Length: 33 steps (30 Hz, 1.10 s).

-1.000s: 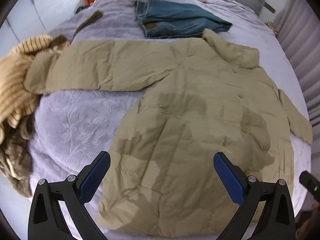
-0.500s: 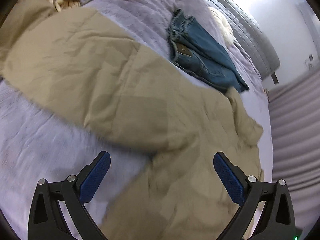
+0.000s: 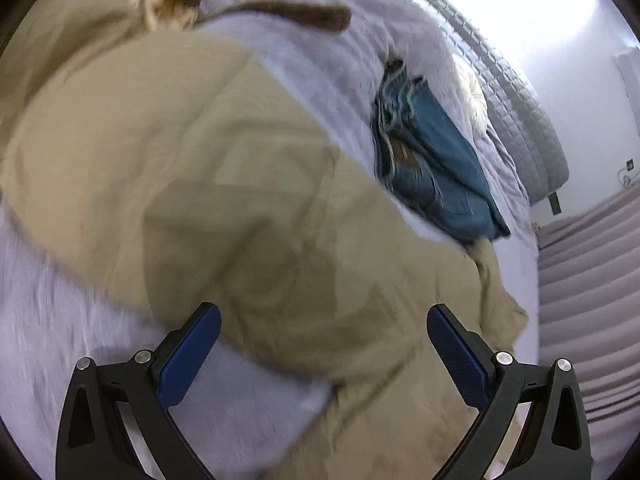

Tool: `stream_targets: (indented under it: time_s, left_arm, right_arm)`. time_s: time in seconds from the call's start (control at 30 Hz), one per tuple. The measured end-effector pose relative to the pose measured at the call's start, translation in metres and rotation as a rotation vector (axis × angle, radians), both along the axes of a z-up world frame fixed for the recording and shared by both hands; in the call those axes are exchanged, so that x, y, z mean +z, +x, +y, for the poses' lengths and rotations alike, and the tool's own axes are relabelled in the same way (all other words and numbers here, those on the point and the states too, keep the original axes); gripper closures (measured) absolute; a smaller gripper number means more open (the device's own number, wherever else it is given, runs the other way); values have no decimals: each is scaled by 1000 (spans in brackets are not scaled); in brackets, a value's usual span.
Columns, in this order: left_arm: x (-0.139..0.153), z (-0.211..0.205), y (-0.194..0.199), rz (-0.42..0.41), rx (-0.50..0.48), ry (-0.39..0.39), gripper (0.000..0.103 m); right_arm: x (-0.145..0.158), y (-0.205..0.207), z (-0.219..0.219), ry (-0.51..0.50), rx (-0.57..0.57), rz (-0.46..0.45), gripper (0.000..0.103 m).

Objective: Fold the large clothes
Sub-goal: 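Grasp the jacket's side edge with the left tool and fold it over the body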

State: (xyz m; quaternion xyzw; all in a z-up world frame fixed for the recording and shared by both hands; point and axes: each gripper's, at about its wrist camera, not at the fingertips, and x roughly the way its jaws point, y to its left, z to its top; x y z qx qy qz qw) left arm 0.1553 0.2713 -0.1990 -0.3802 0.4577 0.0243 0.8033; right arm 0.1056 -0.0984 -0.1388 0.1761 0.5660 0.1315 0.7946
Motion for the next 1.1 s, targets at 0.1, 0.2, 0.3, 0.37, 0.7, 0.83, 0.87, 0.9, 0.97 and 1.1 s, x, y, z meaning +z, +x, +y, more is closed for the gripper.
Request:
stream_targets:
  time_s: [0.1, 0.2, 0.3, 0.37, 0.7, 0.83, 0.87, 0.9, 0.97, 1.1]
  left_arm:
    - [-8, -15, -14, 30, -45, -62, 0]
    - [-21, -28, -13, 54, -62, -79, 0]
    - [-35, -28, 1, 60, -22, -88, 0]
    - [-41, -22, 12, 58, 24, -94, 0]
    - [4, 23, 20, -94, 168, 91, 0]
    - [21, 51, 20, -122, 182, 171, 21]
    - [22, 54, 22, -121, 176, 180, 37]
    - [22, 56, 25, -119, 168, 190, 46]
    - [20, 59, 29, -129, 125, 193, 79]
    - [24, 50, 31, -123, 69, 259, 80]
  right_arm:
    - [-3, 2, 8, 4, 11, 13, 0]
    - [-4, 3, 14, 1, 28, 18, 0]
    - [-3, 4, 15, -7, 34, 14, 0]
    - [-4, 7, 15, -10, 32, 15, 0]
    - [-6, 44, 18, -4, 12, -17, 0]
    - [-2, 77, 30, -4, -9, -65, 3]
    - [-2, 82, 32, 0, -12, -72, 7]
    - [-1, 92, 38, 1, -22, -82, 25]
    - [-5, 105, 46, 2, -28, -67, 59]
    - [-26, 124, 67, 110, -19, -29, 85]
